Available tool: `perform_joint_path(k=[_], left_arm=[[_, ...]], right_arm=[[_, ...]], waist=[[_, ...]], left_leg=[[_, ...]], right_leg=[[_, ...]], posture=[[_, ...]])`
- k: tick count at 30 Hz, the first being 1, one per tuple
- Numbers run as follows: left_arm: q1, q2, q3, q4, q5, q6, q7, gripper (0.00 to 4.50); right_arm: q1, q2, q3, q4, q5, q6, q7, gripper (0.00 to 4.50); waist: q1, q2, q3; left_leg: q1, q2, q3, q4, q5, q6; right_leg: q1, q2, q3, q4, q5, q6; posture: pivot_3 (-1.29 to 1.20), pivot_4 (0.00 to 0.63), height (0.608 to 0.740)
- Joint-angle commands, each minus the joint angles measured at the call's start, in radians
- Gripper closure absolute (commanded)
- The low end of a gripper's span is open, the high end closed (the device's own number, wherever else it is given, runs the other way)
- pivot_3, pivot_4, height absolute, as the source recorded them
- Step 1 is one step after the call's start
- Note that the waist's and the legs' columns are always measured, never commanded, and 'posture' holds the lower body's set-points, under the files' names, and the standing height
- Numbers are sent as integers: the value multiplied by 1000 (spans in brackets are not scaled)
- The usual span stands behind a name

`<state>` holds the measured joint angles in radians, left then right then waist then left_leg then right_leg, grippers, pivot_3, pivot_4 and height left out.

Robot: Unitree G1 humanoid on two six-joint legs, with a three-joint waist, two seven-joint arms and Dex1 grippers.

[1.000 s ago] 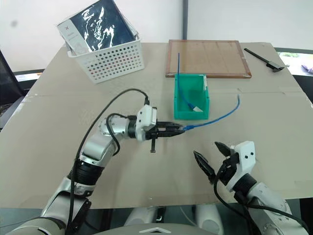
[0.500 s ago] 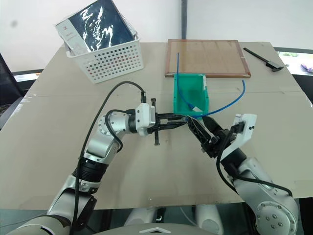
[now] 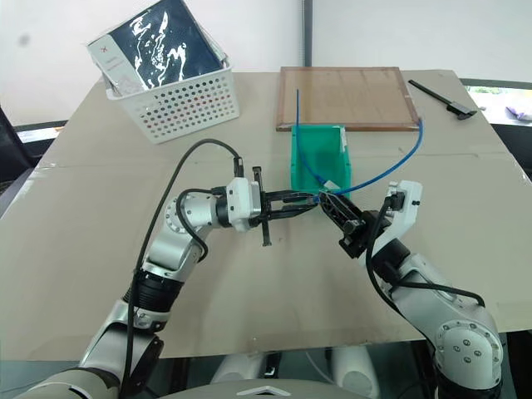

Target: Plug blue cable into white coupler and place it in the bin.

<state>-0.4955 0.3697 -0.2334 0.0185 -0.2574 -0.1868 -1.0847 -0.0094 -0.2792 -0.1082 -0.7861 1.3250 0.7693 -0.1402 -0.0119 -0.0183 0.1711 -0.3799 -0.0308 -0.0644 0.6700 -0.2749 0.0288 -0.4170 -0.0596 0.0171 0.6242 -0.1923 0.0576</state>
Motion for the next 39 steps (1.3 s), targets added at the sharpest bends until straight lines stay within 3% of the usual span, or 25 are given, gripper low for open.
perform_joint_path(k=[1,11,14,15,20,21,24,27,39], left_arm=[[-2,4,16,-37,-4,-12,14,4500],[-2,18,32,-64,-39,70,22,4500],[27,55,62,-102,-64,177,50,3116],[39,68,79,-114,-75,215,68,2843],[136,188,260,-174,-193,444,143,258],[157,208,301,-172,-208,468,155,53],[237,269,431,-111,-216,498,196,53],[295,312,480,-58,-198,475,180,53],[227,350,395,176,-69,334,90,53]], right_arm=[[-12,-19,6,-21,32,-39,-4,4308],[-5,-65,30,-16,55,-72,-4,4416],[-9,-74,36,-4,55,-80,6,4500],[-10,-77,36,1,56,-81,10,4500],[-24,-105,32,47,52,-84,60,4500],[-28,-111,32,58,46,-84,74,4500],[-43,-124,38,99,26,-84,124,4500],[-67,-123,48,132,4,-86,159,4500],[-68,-105,64,139,-54,-85,202,4500]], waist=[[0,0,0],[0,0,0],[-1,0,0],[-3,0,0],[-8,0,0],[-6,0,0],[-5,1,0],[-3,0,0],[2,0,0]], left_leg=[[0,0,0,0,0,0],[0,0,0,0,0,0],[0,0,0,0,0,0],[0,0,0,0,0,0],[1,2,0,-1,0,0],[1,2,0,-1,0,0],[1,2,0,-1,0,0],[0,2,0,-1,0,0],[0,2,0,-1,0,0]], right_leg=[[0,0,0,0,0,0],[0,0,0,0,0,0],[0,1,0,0,0,0],[0,1,1,0,0,0],[0,3,1,0,0,0],[-1,3,1,0,0,0],[-1,3,1,0,0,0],[-1,3,1,0,0,0],[-1,2,1,0,0,-1]], posture=[[0,150,740],[0,150,740],[0,150,740],[0,150,740],[0,150,740],[0,150,740],[0,150,740],[0,150,740],[0,150,740]])
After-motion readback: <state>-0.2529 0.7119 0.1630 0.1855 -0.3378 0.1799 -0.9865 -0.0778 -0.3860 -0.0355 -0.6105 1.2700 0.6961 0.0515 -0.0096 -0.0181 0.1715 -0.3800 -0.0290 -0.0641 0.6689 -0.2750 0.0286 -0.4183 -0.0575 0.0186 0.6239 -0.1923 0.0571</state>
